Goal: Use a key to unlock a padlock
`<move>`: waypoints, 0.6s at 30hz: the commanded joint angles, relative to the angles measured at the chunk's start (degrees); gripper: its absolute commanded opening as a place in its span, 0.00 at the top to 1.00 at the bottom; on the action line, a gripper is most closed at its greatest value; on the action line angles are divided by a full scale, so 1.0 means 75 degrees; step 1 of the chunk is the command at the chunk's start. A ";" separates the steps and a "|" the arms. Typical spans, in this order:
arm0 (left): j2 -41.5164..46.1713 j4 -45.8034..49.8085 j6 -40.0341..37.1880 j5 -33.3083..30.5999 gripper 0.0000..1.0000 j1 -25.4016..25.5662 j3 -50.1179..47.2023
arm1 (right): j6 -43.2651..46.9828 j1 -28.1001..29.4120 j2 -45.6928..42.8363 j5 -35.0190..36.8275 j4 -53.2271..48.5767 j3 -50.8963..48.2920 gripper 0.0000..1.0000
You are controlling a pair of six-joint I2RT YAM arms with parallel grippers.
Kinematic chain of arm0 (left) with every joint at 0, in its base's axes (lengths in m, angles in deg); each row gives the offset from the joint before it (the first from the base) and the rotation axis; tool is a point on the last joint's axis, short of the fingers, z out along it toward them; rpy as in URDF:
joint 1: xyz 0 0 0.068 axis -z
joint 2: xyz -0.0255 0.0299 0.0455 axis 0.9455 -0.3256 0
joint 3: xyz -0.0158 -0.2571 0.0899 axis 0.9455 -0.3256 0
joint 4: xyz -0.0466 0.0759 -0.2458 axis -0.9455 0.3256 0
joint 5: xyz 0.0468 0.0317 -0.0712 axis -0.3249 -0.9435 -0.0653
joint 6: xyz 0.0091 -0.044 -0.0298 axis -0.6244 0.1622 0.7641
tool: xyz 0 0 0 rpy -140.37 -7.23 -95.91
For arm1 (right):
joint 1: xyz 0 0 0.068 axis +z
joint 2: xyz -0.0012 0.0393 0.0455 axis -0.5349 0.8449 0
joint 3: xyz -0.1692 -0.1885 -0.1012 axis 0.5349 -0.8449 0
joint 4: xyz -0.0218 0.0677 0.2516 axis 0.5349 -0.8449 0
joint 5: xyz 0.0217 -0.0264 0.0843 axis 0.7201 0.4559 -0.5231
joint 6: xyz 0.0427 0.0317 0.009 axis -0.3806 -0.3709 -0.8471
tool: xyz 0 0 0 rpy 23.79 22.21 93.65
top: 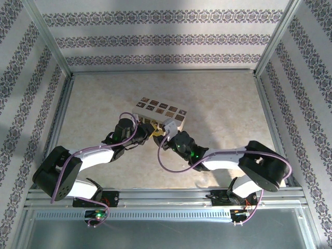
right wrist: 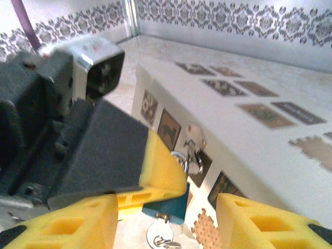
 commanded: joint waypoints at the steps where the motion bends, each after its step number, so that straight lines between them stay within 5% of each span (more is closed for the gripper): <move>1: 0.0144 -0.0134 -0.0261 0.0181 1.00 0.0137 0.0058 | 0.0345 -0.0076 -0.0906 0.0154 -0.0059 -0.0141 0.43; 9: 0.0220 0.0009 -0.0423 0.0114 1.00 0.0178 -0.0252 | 0.0309 -0.0498 -0.2763 0.0504 -0.1874 -0.0314 0.35; 18: 0.0082 0.0173 -0.0584 -0.0314 1.00 0.0641 -0.0438 | -0.0225 -0.0994 -0.3557 0.0267 -0.3073 -0.0272 0.25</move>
